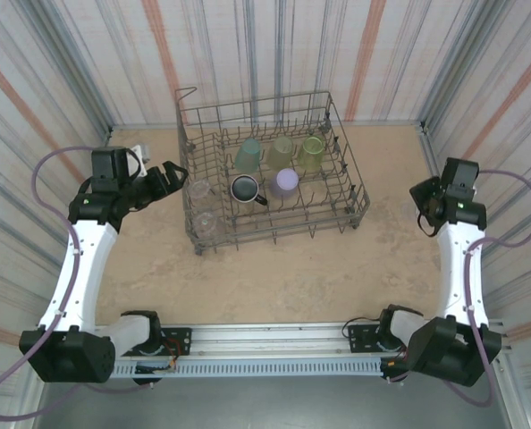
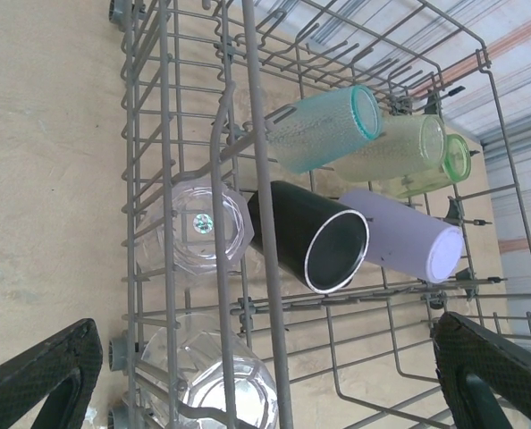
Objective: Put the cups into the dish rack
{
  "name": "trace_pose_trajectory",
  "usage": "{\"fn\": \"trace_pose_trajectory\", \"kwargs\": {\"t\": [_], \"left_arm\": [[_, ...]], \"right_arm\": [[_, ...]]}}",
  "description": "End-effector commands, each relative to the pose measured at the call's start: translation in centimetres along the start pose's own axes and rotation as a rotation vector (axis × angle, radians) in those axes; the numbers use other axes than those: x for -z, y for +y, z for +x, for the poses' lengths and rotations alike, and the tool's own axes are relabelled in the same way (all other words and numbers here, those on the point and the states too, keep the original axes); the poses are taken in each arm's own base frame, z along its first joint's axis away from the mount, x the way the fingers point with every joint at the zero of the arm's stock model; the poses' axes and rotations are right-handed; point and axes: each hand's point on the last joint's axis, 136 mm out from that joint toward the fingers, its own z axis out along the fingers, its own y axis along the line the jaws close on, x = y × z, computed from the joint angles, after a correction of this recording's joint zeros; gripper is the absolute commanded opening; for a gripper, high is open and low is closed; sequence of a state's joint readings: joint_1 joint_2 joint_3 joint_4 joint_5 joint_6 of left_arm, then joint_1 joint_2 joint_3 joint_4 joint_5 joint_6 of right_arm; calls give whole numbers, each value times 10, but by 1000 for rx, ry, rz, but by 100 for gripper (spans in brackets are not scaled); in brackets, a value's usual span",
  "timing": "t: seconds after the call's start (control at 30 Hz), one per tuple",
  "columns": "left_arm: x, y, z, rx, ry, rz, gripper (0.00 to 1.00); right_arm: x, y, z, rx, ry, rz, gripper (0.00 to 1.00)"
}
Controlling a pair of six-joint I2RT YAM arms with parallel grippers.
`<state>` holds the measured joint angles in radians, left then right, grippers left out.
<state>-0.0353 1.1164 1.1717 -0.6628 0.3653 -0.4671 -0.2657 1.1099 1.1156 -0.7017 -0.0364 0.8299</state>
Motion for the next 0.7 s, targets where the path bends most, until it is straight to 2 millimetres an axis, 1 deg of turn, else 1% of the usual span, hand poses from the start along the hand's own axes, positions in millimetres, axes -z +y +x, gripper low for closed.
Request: {"fn": "trace_pose_trajectory", "kwargs": {"t": [0.0,0.17,0.3,0.37,0.47,0.6,0.67], "left_arm": [[4,-2,0,-3,5,-11,99],[9,-4,-3,-9,0,-14,99],[12,-7,-4,-3,-4,-4,99],[12,-10,-5,-10,-3,4,99],[12,-15,-6,-26,5,9,99],[11,-23,-9,-38,20,18,99],[11,-29,-10,-57,24,30,99]], "right_arm": [[12,41,-14,44,-22,-97,0],[15,85,-14,97,2,-201,0],[21,115,-7,143,27,-290,0],[26,133,-2,170,42,-365,0],[34,163,10,215,92,-505,0],[39,197,29,263,183,-633,0],[42,214,42,286,226,-700,0]]}}
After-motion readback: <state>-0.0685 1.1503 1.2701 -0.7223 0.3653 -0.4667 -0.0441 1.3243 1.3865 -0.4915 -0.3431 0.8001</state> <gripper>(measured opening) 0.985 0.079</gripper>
